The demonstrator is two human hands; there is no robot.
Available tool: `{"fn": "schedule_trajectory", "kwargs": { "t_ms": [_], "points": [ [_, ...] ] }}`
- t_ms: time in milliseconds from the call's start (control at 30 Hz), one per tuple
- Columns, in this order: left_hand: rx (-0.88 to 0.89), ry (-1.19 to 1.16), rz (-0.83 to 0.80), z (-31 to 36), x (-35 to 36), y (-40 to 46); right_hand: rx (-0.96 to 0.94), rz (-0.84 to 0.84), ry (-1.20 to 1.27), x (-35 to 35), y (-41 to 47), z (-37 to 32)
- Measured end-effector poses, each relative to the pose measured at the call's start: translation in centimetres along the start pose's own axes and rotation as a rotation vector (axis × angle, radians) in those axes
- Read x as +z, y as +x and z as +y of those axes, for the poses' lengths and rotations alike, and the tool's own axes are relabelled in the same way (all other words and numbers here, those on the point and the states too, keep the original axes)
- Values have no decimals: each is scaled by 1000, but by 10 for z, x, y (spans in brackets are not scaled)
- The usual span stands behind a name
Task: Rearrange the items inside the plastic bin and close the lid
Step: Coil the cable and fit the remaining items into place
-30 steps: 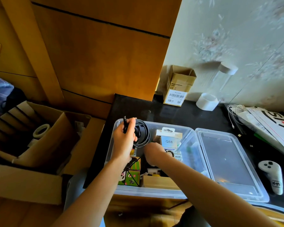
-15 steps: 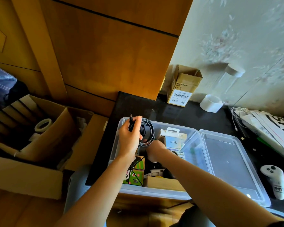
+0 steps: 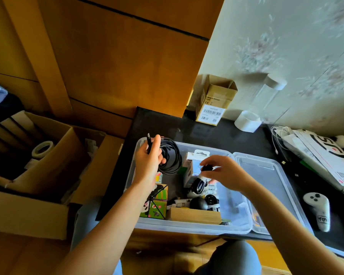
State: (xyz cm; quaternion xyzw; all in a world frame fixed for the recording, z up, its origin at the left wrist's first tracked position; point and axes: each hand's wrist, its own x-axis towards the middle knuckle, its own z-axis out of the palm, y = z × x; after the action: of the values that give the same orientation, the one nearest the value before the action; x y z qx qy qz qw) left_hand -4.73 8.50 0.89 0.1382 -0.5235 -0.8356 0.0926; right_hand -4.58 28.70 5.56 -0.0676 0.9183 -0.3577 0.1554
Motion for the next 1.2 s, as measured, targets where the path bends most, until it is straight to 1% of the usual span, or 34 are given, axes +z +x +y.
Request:
{"fn": "schedule_trajectory", "kwargs": {
  "t_ms": [33, 100, 200, 267, 300, 333, 367, 400, 467, 533, 567, 600, 667, 733, 800, 933, 1000, 1067, 1133, 1200],
  "points": [
    [-7, -10, -18, -1, 0, -1, 22, 8, -62, -6, -3, 5],
    [-18, -19, -42, -2, 1, -2, 52, -11, -307, -12, -7, 12],
    [-26, -26, -60, -3, 1, -3, 86, -138, -658, -6, -12, 15],
    [-23, -23, -72, -3, -1, -4, 111, -220, -782, 1, -14, 16],
    [-22, -22, -83, -4, -1, -4, 118, -221, -810, 3, -15, 17],
    [-24, -18, -100, -4, -2, -5, 116, -186, -803, 3, -14, 16],
    [-32, -8, -125, -4, -2, -6, 104, -123, -745, 1, -13, 15],
    [-49, 0, -154, -3, -2, -6, 81, -50, -631, 0, -12, 12],
    [-116, -26, -224, -2, -1, -7, 53, 48, -238, 2, -10, 0],
    [-188, -97, -307, -1, 1, -7, 55, 19, 192, 10, -9, -15],
    [-209, -124, -347, -1, 2, -7, 59, -23, 318, 15, -7, -19],
    [-224, -141, -378, -1, 2, -7, 63, -72, 388, 20, -6, -21],
    [-258, -162, -413, -1, 1, -7, 81, -121, 457, 28, -4, -25],
    [-295, -171, -426, 0, -1, -5, 114, -105, 500, 31, -1, -26],
    [-319, -191, -444, -1, -2, -4, 107, -133, 525, 30, 3, -26],
    [-342, -293, -493, -6, -2, -2, 65, -154, 380, 21, 3, -31],
    [-335, -302, -516, -8, 0, -2, 92, -206, 448, 18, 1, -31],
    [-317, -259, -500, -10, 1, -3, 118, -250, 580, 20, -2, -31],
    [-257, -121, -441, -13, 3, -5, 120, -209, 560, 22, -3, -30],
    [-182, 91, -352, -15, 6, -6, 131, -147, 490, 26, -3, -30]
  ]
}}
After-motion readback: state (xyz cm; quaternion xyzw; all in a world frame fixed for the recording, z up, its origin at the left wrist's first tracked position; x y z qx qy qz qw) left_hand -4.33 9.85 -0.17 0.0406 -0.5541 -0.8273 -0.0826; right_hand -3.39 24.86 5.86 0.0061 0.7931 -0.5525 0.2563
